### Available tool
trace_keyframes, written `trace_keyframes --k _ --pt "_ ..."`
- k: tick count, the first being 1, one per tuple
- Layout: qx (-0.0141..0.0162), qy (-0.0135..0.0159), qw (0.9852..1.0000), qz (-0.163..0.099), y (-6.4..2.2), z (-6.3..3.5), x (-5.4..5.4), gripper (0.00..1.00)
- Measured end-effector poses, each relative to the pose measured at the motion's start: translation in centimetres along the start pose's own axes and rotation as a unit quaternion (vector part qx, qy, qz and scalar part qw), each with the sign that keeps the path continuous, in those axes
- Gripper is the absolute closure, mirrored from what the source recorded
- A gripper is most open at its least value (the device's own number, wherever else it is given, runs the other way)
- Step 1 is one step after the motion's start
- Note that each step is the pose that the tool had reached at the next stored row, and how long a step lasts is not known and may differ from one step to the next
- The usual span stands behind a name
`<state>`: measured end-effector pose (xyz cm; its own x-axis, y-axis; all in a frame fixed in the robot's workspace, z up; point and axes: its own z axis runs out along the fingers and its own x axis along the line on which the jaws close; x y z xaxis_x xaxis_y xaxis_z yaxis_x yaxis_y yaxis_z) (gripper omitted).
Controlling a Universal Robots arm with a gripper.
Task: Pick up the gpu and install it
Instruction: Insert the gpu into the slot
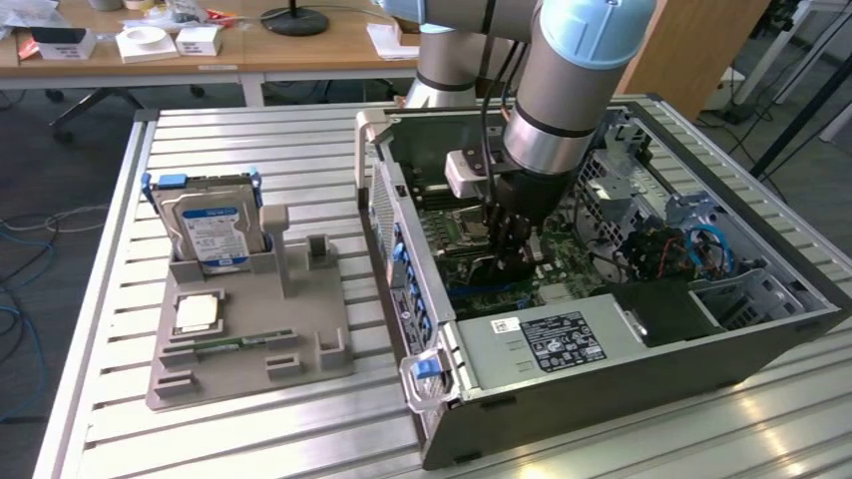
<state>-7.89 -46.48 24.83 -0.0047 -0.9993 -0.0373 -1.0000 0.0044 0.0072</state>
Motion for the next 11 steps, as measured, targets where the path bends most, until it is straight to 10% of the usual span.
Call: trace_keyframes --k 11 --pt "0.0001 0.0 1.0 0.0 0.0 0.0 0.0 0.74"
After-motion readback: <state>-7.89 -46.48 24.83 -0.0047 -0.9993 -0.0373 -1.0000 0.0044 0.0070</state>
